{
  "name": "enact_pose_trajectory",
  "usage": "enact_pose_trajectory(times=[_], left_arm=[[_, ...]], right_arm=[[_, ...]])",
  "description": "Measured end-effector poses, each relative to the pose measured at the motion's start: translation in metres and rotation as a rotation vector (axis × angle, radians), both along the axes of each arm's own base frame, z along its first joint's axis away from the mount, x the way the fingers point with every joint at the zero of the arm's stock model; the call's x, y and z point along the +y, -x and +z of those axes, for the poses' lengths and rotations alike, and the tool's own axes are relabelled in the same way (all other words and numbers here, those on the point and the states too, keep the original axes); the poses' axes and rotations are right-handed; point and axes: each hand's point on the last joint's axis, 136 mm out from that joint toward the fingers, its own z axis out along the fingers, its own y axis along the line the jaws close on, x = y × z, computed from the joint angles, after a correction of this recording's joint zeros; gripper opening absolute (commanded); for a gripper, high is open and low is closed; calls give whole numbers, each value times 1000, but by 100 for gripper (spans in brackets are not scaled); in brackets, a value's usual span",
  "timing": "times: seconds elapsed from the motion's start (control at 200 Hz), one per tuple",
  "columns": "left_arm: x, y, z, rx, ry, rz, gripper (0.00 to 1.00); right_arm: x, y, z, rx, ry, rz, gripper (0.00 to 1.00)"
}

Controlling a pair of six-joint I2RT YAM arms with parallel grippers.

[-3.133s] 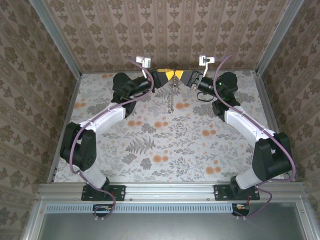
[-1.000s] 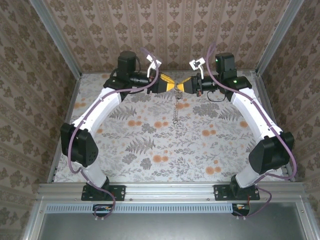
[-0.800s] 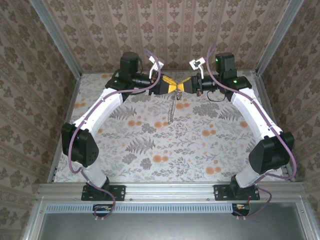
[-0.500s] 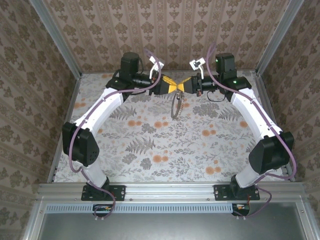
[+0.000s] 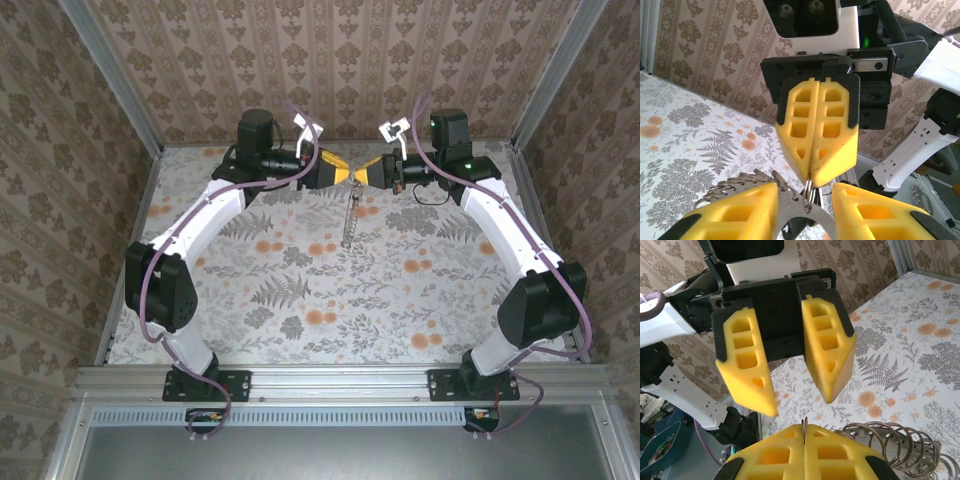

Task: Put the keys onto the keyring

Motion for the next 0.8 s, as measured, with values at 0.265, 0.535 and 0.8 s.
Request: enact_pose_trajectory(times=[0.265, 0.535, 0.8], left_arm=[[-7, 8, 0, 0, 0, -23, 33], [-8, 9, -1, 3, 0, -32, 21], [-9, 12, -3, 3, -1, -48, 23]], right_arm=[[0, -1, 3, -21, -5, -1, 0], [0, 1, 1, -8, -7, 0, 0], [-2, 1, 1, 6, -10, -8, 0]])
